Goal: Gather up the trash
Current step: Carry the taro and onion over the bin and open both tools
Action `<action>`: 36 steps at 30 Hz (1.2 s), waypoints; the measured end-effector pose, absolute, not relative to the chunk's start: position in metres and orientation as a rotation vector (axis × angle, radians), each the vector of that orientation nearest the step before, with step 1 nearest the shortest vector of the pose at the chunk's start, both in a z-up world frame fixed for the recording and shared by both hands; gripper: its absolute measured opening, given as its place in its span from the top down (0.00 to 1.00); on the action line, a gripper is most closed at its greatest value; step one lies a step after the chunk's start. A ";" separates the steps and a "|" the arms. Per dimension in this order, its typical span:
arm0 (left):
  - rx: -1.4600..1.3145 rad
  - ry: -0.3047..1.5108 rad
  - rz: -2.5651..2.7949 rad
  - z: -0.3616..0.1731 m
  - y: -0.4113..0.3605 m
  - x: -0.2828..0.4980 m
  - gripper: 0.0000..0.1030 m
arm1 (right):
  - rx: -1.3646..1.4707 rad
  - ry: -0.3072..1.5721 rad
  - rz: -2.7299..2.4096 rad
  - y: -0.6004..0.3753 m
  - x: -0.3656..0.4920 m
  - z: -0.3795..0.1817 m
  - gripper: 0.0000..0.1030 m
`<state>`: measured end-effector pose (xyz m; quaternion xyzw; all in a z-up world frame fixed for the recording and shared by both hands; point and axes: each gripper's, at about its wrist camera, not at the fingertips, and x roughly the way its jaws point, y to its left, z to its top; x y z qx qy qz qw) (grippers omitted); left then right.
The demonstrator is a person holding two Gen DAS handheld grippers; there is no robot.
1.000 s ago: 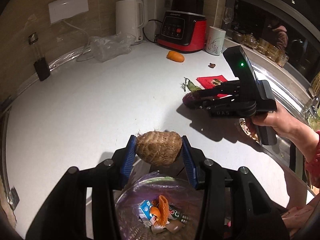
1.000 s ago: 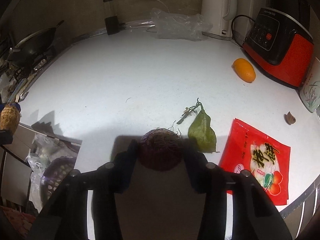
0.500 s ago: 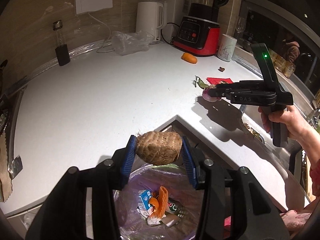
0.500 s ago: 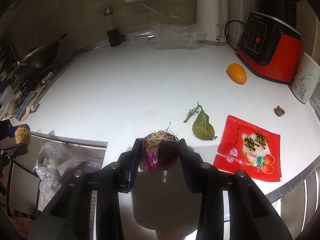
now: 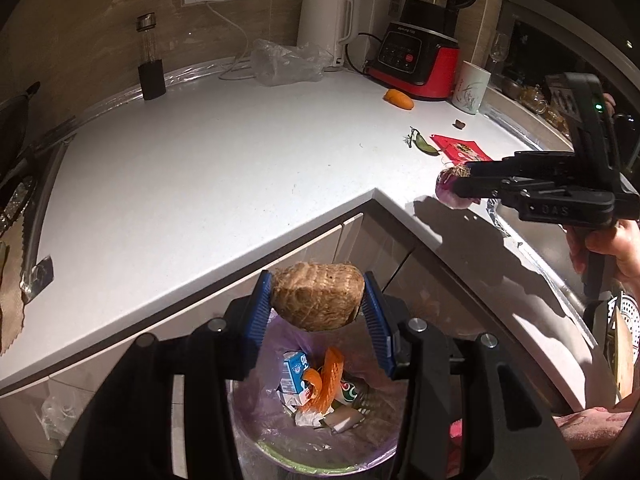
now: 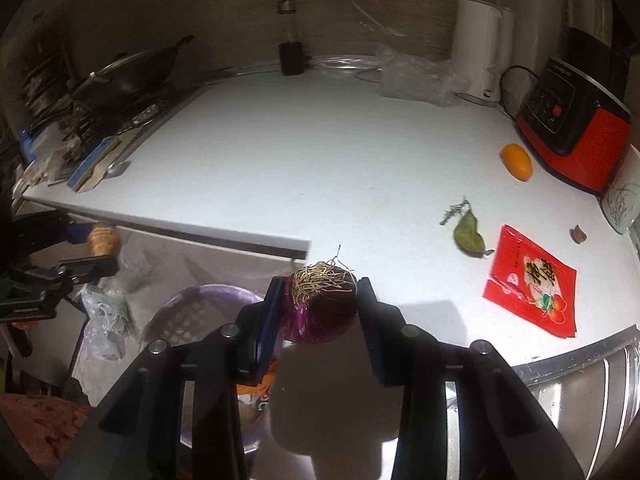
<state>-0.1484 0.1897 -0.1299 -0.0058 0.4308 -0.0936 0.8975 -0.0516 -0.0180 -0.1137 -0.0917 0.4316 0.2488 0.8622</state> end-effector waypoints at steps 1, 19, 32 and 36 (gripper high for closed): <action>-0.013 0.892 -0.188 -0.130 0.192 -0.151 0.57 | -0.205 0.907 0.545 -0.011 -0.060 -0.112 0.63; -0.034 0.906 -0.107 -0.136 0.215 -0.176 0.57 | -0.351 1.196 0.724 0.094 -0.122 -0.224 0.23; -0.029 0.918 -0.099 -0.139 0.215 -0.186 0.57 | -0.330 1.151 0.709 0.087 -0.124 -0.206 0.13; -0.024 0.929 -0.105 -0.143 0.214 -0.187 0.57 | -0.317 1.134 0.693 0.081 -0.124 -0.197 0.07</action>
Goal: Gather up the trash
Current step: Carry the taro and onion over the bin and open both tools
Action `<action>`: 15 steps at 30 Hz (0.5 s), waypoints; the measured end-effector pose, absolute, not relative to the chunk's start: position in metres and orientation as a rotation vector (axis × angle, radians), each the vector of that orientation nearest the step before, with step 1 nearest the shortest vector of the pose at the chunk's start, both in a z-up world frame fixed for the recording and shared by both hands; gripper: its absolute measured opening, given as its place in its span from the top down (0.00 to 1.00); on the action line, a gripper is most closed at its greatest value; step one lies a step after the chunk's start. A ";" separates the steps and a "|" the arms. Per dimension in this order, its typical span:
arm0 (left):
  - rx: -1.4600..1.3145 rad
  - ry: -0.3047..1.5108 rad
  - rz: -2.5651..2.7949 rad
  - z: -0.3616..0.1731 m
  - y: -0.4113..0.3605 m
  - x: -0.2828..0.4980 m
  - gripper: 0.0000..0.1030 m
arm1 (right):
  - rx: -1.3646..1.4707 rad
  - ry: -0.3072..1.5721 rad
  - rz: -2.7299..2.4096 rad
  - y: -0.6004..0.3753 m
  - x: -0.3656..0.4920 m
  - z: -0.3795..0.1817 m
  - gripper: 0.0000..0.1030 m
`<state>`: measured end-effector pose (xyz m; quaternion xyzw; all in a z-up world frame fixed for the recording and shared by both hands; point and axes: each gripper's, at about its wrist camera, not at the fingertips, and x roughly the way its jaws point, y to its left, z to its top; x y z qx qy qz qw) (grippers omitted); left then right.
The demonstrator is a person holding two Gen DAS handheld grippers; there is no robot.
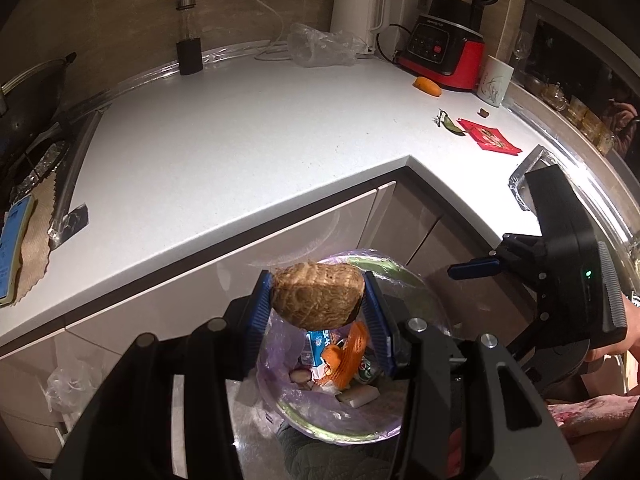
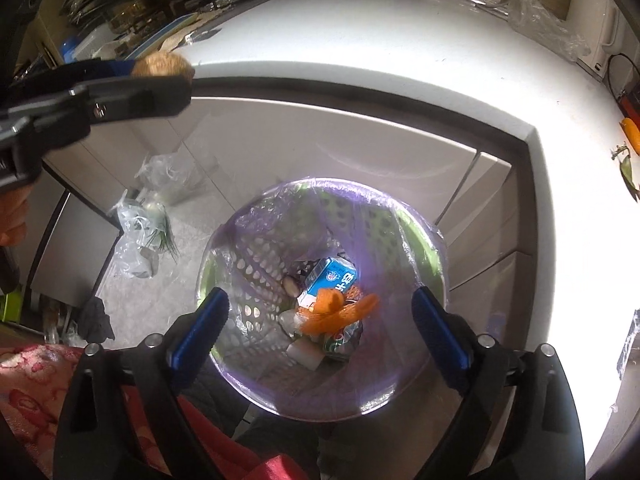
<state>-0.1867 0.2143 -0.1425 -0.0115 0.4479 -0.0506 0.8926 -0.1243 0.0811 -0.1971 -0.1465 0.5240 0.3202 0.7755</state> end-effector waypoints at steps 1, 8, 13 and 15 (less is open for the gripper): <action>-0.023 0.933 -0.109 -0.144 0.214 -0.186 0.57 | -0.315 1.129 0.688 0.080 -0.125 -0.195 0.06; -0.028 0.990 -0.164 -0.168 0.203 -0.189 0.57 | -0.289 1.083 0.657 0.065 -0.130 -0.172 0.02; -0.047 1.053 -0.231 -0.202 0.187 -0.185 0.57 | -0.300 1.044 0.630 0.051 -0.135 -0.151 0.02; -0.051 1.083 -0.244 -0.216 0.181 -0.182 0.57 | -0.303 1.033 0.618 0.046 -0.135 -0.147 0.02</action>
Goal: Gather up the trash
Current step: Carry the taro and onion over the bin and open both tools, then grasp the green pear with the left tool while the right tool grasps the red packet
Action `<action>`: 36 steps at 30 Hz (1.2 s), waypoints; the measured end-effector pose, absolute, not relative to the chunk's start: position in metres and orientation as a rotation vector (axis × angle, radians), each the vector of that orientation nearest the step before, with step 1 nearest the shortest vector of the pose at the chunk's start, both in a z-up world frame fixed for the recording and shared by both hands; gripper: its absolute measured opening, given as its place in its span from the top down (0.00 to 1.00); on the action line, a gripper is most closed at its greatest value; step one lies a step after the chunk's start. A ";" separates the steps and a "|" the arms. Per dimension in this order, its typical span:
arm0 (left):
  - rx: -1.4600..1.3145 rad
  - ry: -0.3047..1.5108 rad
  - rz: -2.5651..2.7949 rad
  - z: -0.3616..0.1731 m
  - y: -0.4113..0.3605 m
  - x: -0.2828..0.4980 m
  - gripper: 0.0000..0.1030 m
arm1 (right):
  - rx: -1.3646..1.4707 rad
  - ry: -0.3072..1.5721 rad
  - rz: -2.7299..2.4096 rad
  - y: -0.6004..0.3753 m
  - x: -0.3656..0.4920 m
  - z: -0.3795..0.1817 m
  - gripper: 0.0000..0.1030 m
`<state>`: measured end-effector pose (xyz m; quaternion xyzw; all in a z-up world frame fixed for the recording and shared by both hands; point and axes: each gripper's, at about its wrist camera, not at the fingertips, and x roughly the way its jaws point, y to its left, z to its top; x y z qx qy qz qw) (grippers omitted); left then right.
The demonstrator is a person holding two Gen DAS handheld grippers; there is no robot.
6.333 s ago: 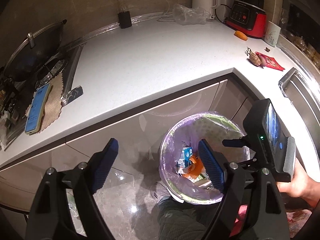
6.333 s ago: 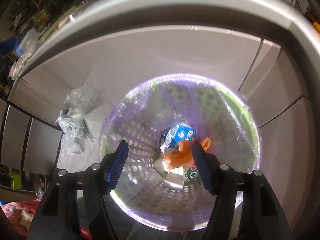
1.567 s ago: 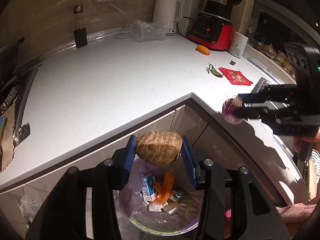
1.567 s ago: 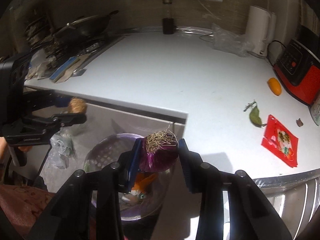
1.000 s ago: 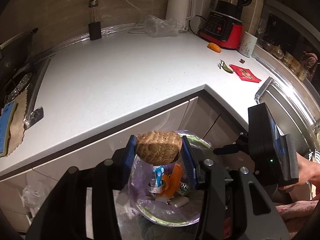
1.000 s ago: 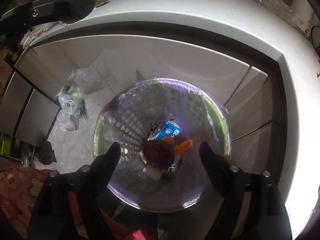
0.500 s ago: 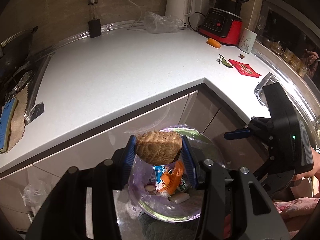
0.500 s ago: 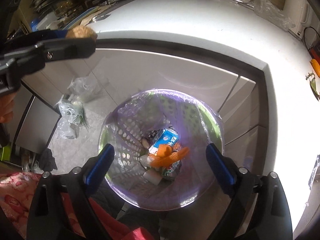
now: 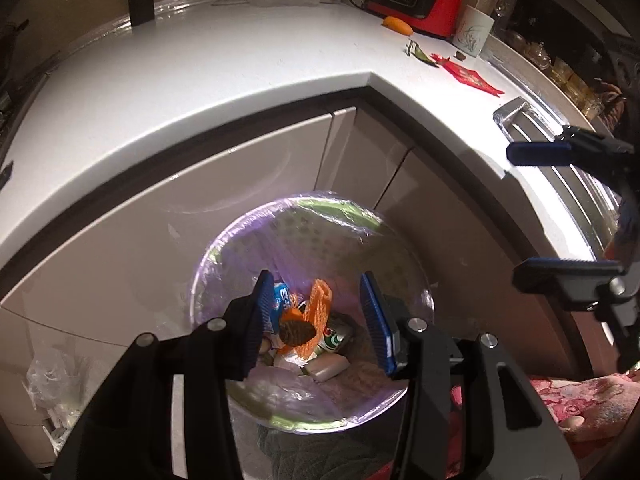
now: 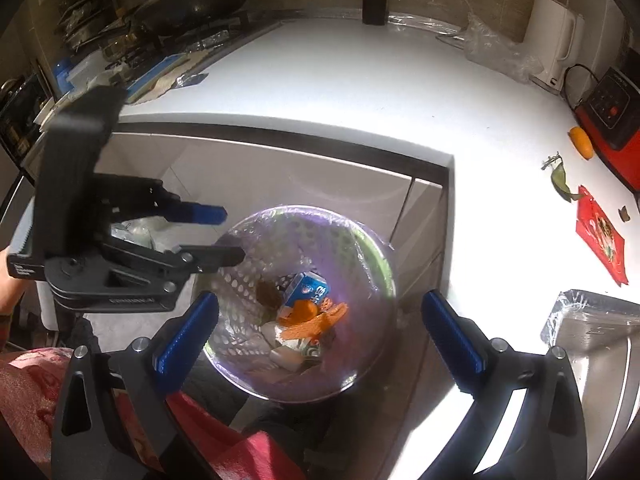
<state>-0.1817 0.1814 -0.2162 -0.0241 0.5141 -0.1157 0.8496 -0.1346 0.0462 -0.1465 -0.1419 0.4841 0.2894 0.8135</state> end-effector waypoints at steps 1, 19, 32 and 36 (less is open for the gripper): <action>-0.055 1.100 -0.252 -0.223 0.179 -0.180 0.57 | -0.301 1.030 0.611 0.043 -0.134 -0.145 0.02; 0.035 0.970 -0.296 -0.158 0.148 -0.141 0.24 | -0.174 0.925 0.517 0.000 -0.122 -0.105 0.02; 0.122 0.902 -0.451 -0.123 0.060 -0.007 0.13 | -0.009 0.856 0.241 -0.118 -0.091 -0.081 0.02; 0.139 0.927 -0.504 -0.137 0.030 0.032 0.13 | 0.040 0.872 0.176 -0.149 -0.077 -0.090 0.02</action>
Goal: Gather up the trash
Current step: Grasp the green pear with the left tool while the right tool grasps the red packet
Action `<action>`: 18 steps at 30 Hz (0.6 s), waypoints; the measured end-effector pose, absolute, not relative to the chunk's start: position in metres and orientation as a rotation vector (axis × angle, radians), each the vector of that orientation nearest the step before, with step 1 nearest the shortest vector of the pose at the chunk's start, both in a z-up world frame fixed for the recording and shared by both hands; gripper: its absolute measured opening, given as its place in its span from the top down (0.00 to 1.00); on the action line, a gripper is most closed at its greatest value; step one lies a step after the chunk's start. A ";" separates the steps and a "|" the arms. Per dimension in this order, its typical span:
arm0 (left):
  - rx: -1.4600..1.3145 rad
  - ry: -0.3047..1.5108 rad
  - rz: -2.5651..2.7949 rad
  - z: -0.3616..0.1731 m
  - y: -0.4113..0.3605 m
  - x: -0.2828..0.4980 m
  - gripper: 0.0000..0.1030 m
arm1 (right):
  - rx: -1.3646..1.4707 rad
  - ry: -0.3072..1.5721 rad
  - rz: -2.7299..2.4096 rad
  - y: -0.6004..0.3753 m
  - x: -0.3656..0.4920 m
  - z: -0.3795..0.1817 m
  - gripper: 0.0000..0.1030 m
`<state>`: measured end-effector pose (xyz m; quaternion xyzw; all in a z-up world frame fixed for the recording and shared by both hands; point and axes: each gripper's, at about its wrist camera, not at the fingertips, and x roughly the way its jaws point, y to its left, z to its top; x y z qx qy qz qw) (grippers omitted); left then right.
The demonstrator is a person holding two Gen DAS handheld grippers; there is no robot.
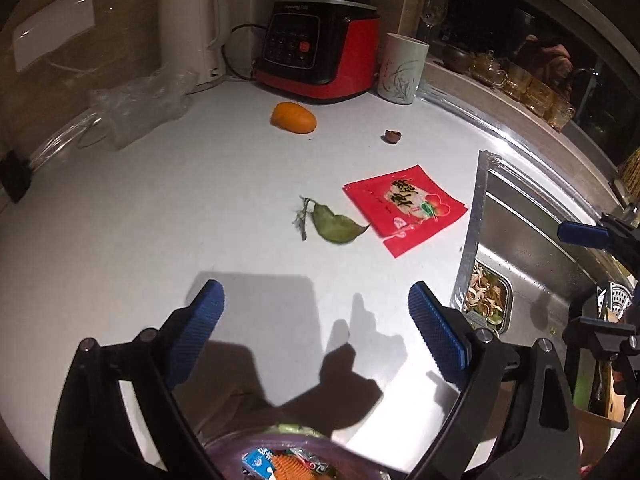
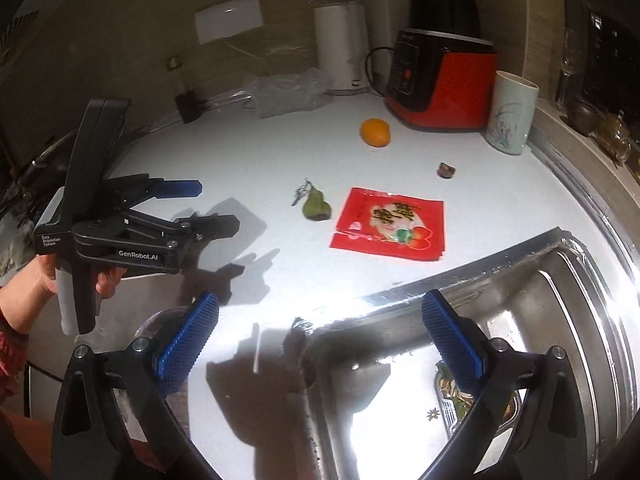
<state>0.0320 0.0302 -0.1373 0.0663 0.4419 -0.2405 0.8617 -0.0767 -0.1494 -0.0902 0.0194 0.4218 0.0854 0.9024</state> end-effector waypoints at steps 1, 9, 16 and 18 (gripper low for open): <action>0.150 0.931 -0.518 -0.142 0.023 0.040 0.13 | 0.051 0.876 0.164 -0.155 -0.074 -0.093 0.02; 0.204 0.982 -0.590 -0.175 -0.017 0.091 0.14 | 0.125 0.891 0.089 -0.198 -0.051 -0.108 0.02; 0.217 1.012 -0.596 -0.187 -0.023 0.108 0.47 | 0.166 0.895 0.043 -0.223 -0.036 -0.118 0.02; 0.228 0.995 -0.588 -0.187 -0.022 0.106 0.55 | 0.174 0.894 0.042 -0.226 -0.032 -0.120 0.02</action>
